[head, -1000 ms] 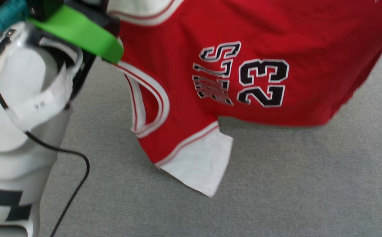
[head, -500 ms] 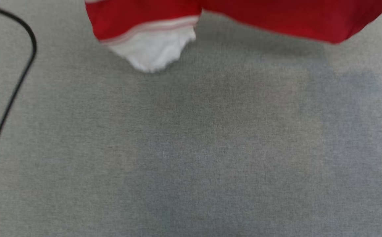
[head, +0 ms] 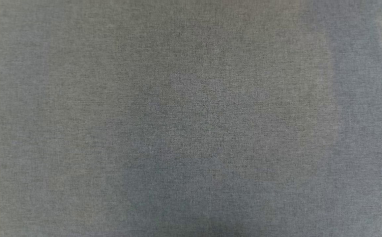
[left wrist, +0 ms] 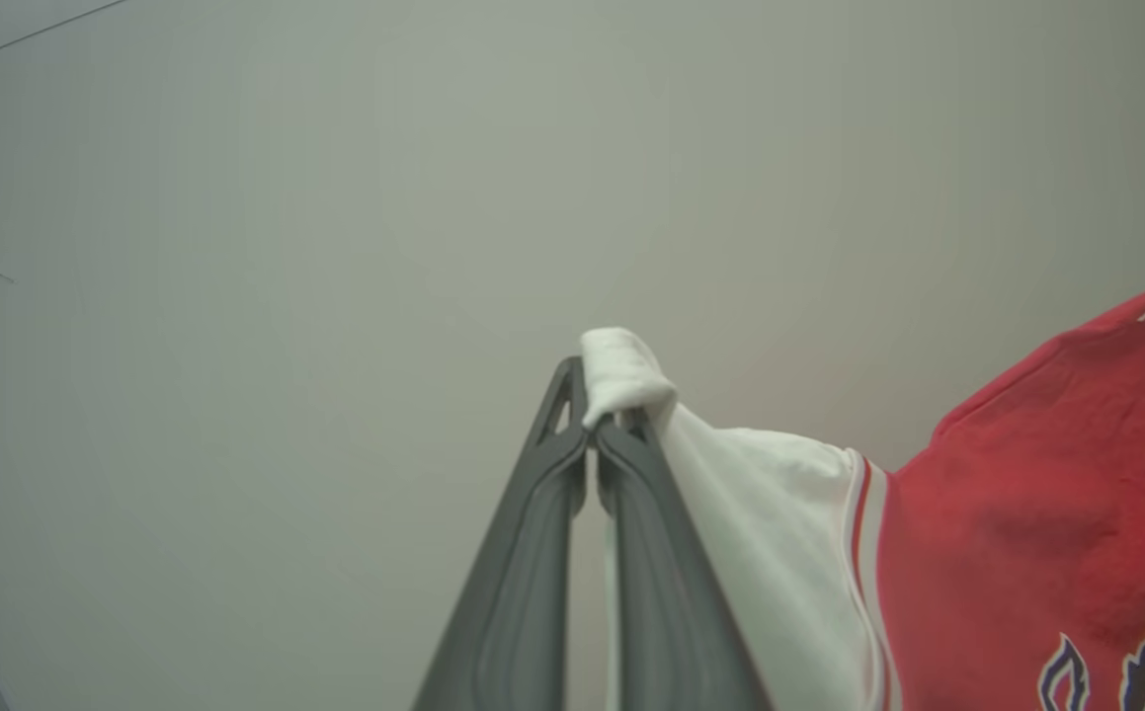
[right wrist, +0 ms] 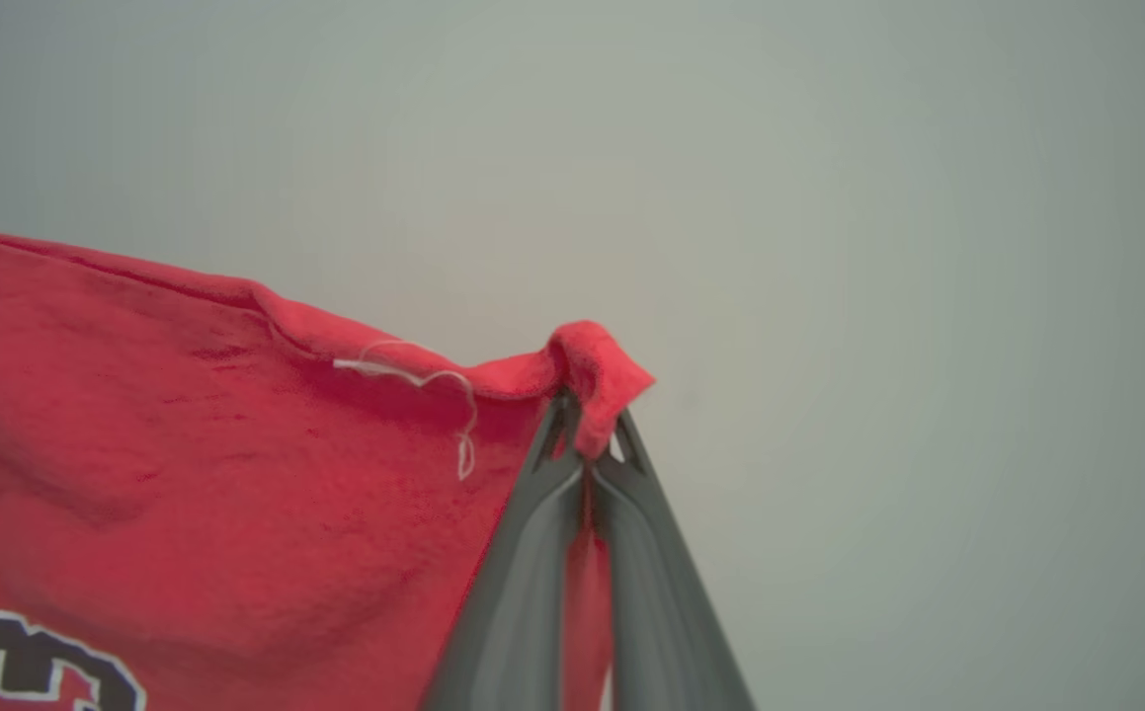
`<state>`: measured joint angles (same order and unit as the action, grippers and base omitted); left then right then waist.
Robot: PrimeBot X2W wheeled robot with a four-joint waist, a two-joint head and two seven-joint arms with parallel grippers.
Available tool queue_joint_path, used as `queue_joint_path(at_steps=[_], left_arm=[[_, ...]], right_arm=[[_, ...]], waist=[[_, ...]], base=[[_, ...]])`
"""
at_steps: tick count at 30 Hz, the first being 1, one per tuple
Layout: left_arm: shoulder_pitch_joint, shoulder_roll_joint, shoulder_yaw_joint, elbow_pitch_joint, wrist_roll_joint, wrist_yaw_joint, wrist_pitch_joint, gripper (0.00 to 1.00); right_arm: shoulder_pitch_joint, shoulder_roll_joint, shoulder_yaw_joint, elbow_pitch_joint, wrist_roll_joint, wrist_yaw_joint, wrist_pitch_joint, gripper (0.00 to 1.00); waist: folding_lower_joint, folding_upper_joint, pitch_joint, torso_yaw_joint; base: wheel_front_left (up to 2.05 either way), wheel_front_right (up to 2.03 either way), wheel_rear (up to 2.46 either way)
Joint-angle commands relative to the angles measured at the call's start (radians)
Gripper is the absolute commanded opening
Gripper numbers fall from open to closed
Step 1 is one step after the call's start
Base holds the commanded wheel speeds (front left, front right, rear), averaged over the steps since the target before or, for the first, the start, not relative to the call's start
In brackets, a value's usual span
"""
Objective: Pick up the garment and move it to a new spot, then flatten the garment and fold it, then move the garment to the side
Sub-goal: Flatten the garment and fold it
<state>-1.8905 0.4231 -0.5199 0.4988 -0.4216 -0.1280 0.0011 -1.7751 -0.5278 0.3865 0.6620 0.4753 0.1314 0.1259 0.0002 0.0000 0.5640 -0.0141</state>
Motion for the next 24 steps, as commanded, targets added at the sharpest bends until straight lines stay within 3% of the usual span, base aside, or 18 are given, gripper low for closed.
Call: queue_joint_path(at_steps=[1, 13, 20, 23, 24], left_arm=[[0.004, 0.013, -0.006, 0.001, -0.011, -0.003, -0.002, 0.0], [0.227, 0.056, -0.043, 0.042, -0.083, -0.003, -0.074, 0.0], [0.398, 0.078, -0.077, 0.033, -0.119, -0.001, -0.126, 0.0], [0.485, 0.068, -0.087, 0.018, -0.13, 0.018, -0.15, 0.0], [0.58, 0.052, -0.104, 0.014, -0.147, 0.035, -0.155, 0.0]], right_arm=[[-0.015, 0.015, 0.021, 0.019, 0.015, -0.001, -0.013, 0.0], [0.108, 0.045, 0.206, 0.121, 0.131, -0.001, -0.116, 0.0], [0.26, 0.002, 0.316, 0.106, 0.229, -0.001, -0.153, 0.0], [0.328, -0.011, 0.357, 0.094, 0.272, -0.001, -0.168, 0.0], [0.413, -0.024, 0.402, 0.068, 0.32, -0.001, -0.186, 0.0]], waist=[[-0.0002, 0.0, 0.037, -0.01], [-0.0002, 0.0, 0.067, -0.003], [-0.0002, 0.0, -0.007, 0.012], [-0.0002, 0.0, -0.057, 0.016], [-0.0002, 0.0, -0.117, 0.02]], base=[[0.0, 0.0, 0.0], [0.0, 0.0, 0.0], [0.0, 0.0, 0.0], [0.0, 0.0, 0.0], [0.0, 0.0, 0.0]])
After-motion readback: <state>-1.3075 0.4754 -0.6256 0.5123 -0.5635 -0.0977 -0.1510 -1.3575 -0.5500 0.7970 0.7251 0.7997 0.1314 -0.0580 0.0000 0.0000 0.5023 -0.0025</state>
